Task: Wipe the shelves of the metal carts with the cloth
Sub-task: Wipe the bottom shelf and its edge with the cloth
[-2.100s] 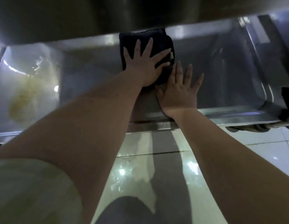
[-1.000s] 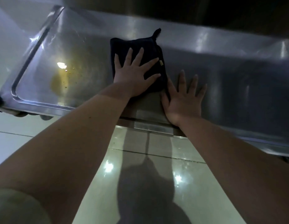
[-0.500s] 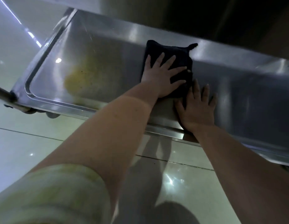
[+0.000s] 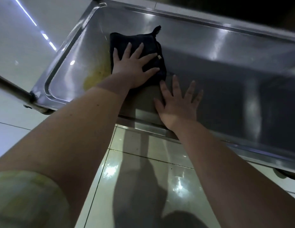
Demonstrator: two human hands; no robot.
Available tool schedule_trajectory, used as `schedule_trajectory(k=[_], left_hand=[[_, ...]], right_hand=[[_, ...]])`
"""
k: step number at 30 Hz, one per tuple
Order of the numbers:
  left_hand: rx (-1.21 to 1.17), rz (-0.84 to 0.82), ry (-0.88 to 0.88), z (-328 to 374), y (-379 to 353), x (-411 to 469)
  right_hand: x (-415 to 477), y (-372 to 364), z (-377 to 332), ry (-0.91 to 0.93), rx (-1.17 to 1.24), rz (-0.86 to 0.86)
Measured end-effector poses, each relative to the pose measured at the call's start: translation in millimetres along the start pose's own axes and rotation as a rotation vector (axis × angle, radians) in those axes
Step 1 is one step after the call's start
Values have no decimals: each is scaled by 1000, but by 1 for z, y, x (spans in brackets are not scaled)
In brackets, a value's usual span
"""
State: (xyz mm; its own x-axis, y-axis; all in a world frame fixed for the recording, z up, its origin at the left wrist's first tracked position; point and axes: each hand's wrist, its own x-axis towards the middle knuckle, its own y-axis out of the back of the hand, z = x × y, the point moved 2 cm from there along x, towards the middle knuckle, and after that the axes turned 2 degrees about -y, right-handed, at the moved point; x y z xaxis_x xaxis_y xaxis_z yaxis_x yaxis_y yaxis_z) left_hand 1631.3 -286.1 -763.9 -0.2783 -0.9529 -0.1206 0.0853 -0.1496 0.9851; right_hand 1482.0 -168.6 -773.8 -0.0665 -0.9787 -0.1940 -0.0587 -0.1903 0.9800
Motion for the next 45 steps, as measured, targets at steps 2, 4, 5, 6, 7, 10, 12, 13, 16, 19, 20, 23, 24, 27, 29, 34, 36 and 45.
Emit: schedule_trajectory(k=[2, 4, 5, 6, 7, 10, 12, 13, 16, 19, 20, 23, 24, 27, 29, 34, 36, 45], left_hand=[[-1, -2, -4, -1, -1, -1], [-5, -1, 11, 1, -2, 1], [-6, -6, 23, 5, -3, 4], [-8, -13, 30, 12, -2, 7], [-10, -24, 24, 23, -2, 11], [-24, -59, -67, 60, 0, 20], [-37, -65, -112, 66, -1, 21], [-44, -59, -124, 62, -1, 20], [-44, -20, -140, 32, -1, 15], [-46, 3, -40, -23, 2, 7], [-54, 6, 17, -46, 4, 4], [-42, 0, 169, -104, 11, -7], [-31, -11, 196, -114, 12, -10], [-12, -10, 232, -102, 8, -11], [-13, 0, 178, -67, 5, -9], [15, -26, -96, 6, -5, -27], [-19, -5, -103, -8, -4, -39], [120, -91, 252, -154, 11, -105]], right_hand=[[1, -4, -6, -17, -30, 11], [0, -7, -4, -38, -52, 28], [0, -7, -4, -39, -63, 34], [0, -7, -4, -38, -71, 39], [0, -7, -4, -37, -75, 42], [0, -6, -5, -56, -38, 40], [1, -5, -4, -64, 3, 38], [1, -5, -3, -61, 4, 40], [1, -7, 0, -43, -30, 45], [2, -7, 0, -49, -18, 51], [1, -7, 0, -53, -12, 52], [1, -8, 1, -62, -15, 62], [0, -8, 0, -65, -21, 65], [-1, -8, -2, -71, -38, 61], [-1, -6, -3, -76, -49, 50], [1, -5, 1, -69, -42, 15], [1, -5, 3, -58, -22, 14], [-10, 11, 56, 129, -16, -44]])
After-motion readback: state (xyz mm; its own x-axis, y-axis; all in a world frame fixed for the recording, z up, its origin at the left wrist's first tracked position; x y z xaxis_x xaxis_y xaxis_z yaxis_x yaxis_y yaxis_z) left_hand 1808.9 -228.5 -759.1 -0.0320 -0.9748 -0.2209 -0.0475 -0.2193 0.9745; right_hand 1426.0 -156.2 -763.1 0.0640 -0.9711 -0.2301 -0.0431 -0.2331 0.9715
